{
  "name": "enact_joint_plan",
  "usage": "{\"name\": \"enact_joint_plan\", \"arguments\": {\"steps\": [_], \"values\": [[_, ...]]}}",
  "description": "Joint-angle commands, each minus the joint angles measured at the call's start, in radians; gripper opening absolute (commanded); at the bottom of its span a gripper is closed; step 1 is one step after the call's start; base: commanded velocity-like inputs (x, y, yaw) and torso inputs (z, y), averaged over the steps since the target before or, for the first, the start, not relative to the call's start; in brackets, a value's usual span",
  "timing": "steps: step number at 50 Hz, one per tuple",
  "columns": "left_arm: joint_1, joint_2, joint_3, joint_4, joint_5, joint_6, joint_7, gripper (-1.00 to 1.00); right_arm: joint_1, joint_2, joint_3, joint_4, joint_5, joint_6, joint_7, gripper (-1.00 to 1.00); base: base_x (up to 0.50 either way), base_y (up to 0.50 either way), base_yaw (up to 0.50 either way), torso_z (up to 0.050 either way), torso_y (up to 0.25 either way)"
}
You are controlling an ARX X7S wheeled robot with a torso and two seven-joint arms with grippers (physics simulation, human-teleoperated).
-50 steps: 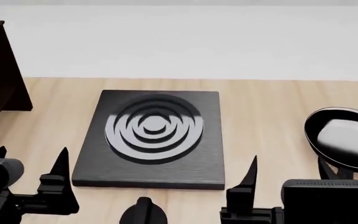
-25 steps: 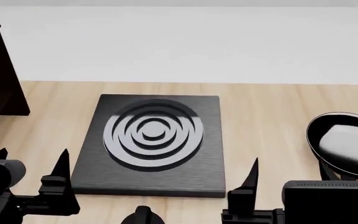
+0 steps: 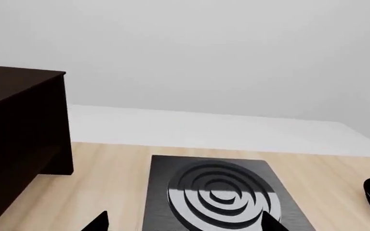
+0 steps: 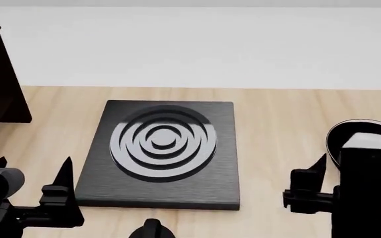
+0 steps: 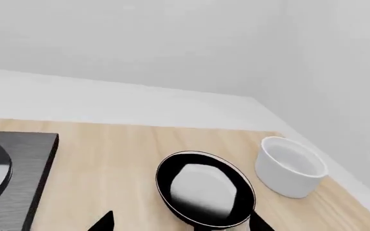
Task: Put the frying pan on the cabinet shelf.
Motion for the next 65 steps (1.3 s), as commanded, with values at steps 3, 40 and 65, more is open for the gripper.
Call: {"name": "enact_joint_plan", "arguments": {"steps": [3,40,65], "values": [[0.0,0.006,-0.02,0.006,-0.018,0.002,0.006,1.0,0.189,0.043,-0.006,0.288,-0.004,0.106,-0.047,1.0,0.0,0.0,0.0,0.0,0.0],[0.017,-0.008,-0.015,-0.011,-0.037,0.042,-0.006,1.0,0.517,0.085,-0.093,1.046,0.005,-0.006,-0.176,1.0,0.0,0.0,0.0,0.0,0.0],[0.026,-0.042,0.011,-0.016,-0.04,0.081,0.016,1.0,0.76,0.047,-0.143,1.574,-0.034,-0.246,-0.199,1.0,0.0,0.0,0.0,0.0,0.0]]}}
